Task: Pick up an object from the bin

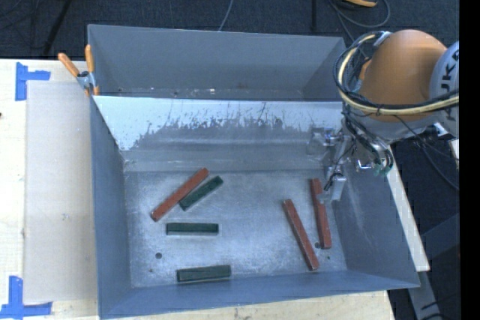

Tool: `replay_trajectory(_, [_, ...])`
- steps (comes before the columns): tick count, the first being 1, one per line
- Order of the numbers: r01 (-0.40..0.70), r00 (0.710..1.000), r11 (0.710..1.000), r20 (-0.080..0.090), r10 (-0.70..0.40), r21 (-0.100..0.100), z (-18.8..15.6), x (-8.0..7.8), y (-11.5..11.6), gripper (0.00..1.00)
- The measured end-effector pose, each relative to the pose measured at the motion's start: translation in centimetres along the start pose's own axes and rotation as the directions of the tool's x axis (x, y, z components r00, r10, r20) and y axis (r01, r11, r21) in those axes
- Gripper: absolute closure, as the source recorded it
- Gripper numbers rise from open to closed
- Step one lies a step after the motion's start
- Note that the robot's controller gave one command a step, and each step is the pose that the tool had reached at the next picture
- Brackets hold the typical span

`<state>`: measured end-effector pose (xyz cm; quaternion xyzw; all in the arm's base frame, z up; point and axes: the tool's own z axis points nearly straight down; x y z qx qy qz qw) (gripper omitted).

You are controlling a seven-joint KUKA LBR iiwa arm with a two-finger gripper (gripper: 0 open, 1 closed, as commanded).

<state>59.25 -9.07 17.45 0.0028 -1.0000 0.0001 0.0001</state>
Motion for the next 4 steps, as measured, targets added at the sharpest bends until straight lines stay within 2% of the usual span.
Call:
replay_trajectory(1, [0.356,0.935,0.935,-0.005,-0.356,-0.003,8.3,10.6,-0.2,0.00])
replay_trajectory(2, [0.889,0.458,0.458,0.001,-0.889,-0.003,10.5,11.1,5.0,0.00])
replay_trajectory(3, [0.889,0.459,0.459,0.000,-0.889,-0.002,10.5,11.1,4.9,1.00])
replay_trajectory(4, [0.913,0.407,0.407,0.006,-0.913,0.007,-6.0,9.9,10.1,1.00])
